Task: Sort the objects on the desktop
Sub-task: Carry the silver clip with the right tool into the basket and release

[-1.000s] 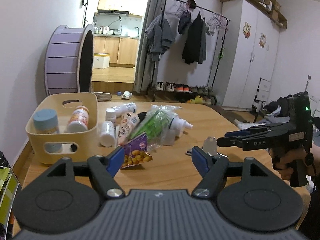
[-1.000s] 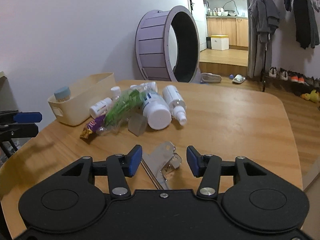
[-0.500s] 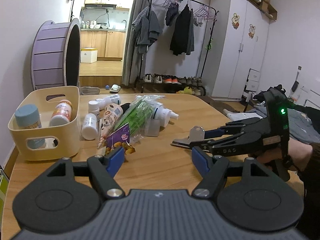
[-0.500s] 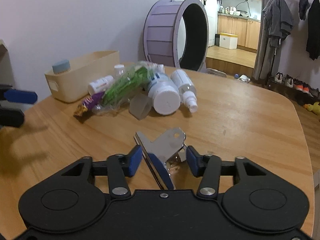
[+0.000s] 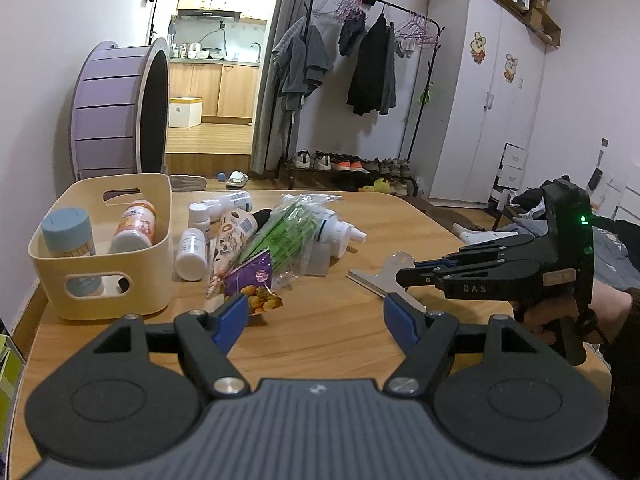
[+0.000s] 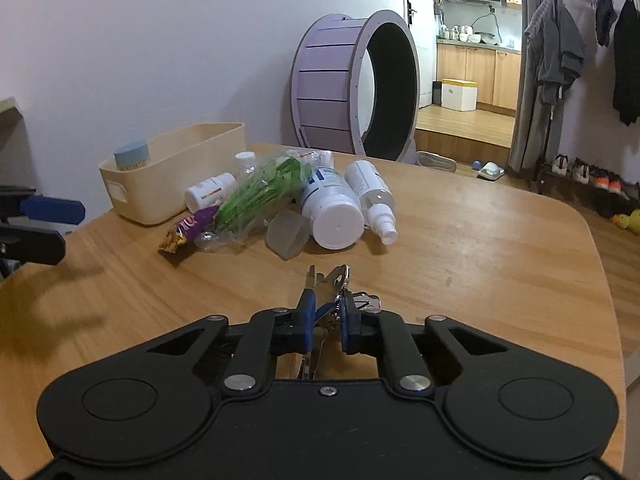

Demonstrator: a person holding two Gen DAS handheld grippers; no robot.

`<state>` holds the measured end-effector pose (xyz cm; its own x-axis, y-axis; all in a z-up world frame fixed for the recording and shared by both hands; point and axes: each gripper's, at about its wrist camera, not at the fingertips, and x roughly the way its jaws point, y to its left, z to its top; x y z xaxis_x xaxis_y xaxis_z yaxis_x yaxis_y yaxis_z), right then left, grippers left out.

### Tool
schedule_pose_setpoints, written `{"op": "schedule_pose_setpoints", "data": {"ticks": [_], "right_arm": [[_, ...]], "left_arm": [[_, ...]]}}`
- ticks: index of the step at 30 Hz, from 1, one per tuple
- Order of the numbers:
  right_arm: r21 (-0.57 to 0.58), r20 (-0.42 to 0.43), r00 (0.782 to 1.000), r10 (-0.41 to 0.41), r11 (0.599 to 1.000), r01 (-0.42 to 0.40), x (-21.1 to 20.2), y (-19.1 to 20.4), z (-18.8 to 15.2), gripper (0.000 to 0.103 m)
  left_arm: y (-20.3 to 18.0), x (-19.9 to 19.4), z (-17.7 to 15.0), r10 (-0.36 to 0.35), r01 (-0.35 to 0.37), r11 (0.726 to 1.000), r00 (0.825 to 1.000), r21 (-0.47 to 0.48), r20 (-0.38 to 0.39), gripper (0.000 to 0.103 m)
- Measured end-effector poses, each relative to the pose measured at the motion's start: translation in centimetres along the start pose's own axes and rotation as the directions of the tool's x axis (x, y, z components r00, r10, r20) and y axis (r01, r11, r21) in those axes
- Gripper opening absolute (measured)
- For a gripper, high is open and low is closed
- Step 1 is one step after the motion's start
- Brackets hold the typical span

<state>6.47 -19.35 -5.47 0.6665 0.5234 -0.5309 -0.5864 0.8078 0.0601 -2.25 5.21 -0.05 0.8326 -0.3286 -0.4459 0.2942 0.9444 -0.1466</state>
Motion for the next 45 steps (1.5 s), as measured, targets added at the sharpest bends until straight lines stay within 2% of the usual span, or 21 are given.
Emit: {"op": "schedule_pose_setpoints", "data": {"ticks": [2,9,13,17,25,29,35,39,41,43,45], "right_arm": [[0.021,0.021,1.0,0.007,1.0,-0.007,-0.3,0.0,0.2,0.007],[0.045,0.109,0.994,0.012,0.999,-0.017,-2.0,0.3,1.6,0.007],[0.049,0.146,0.989,0.038,0.998,-0.046,-2.9,0.8,3.2,0.007],[0.038,0.179,0.979,0.097,0.994,-0.106,-2.9,2.2,5.6,0.007],[-0.02,0.174,0.953,0.247,0.969,-0.248,2.2,7.6,10.6,0.007],[-0.038,0.148,0.94,0.308,0.951,-0.306,5.9,10.3,12.4,0.007],[-0.067,0.082,0.937,0.341,0.939,-0.336,10.8,13.0,13.5,0.007],[-0.098,0.038,0.946,0.322,0.943,-0.317,12.7,13.6,13.4,0.01],[-0.086,0.046,0.948,0.315,0.947,-0.31,12.3,13.1,13.3,0.011],[-0.07,0.065,0.952,0.3,0.953,-0.295,11.3,12.2,13.3,0.025],[-0.059,0.085,0.958,0.276,0.961,-0.271,9.6,11.0,12.9,0.032]], "left_arm": [[0.1,-0.2,0.0,0.001,-0.001,1.0,1.0,-0.003,0.005,0.074],[0.4,-0.8,0.1,0.006,-0.006,1.0,1.0,-0.005,0.018,0.074],[1.1,-1.8,0.3,0.021,-0.02,1.0,0.999,-0.022,0.047,0.074],[2.3,-2.9,0.4,0.056,-0.053,0.997,0.995,-0.049,0.078,0.074],[5.5,-5.2,0.5,0.158,-0.141,0.979,0.981,-0.144,0.115,0.074],[6.2,-5.4,0.6,0.178,-0.161,0.976,0.978,-0.15,0.109,0.074],[6.8,-5.6,0.8,0.177,-0.158,0.975,0.978,-0.156,0.112,0.074],[7.0,-5.8,0.6,0.174,-0.155,0.975,0.978,-0.16,0.113,0.074],[6.9,-5.9,0.6,0.172,-0.153,0.975,0.979,-0.16,0.111,0.074],[6.8,-5.8,0.6,0.168,-0.15,0.976,0.98,-0.158,0.107,0.074],[6.7,-5.5,0.6,0.162,-0.145,0.978,0.982,-0.152,0.101,0.074]]}}
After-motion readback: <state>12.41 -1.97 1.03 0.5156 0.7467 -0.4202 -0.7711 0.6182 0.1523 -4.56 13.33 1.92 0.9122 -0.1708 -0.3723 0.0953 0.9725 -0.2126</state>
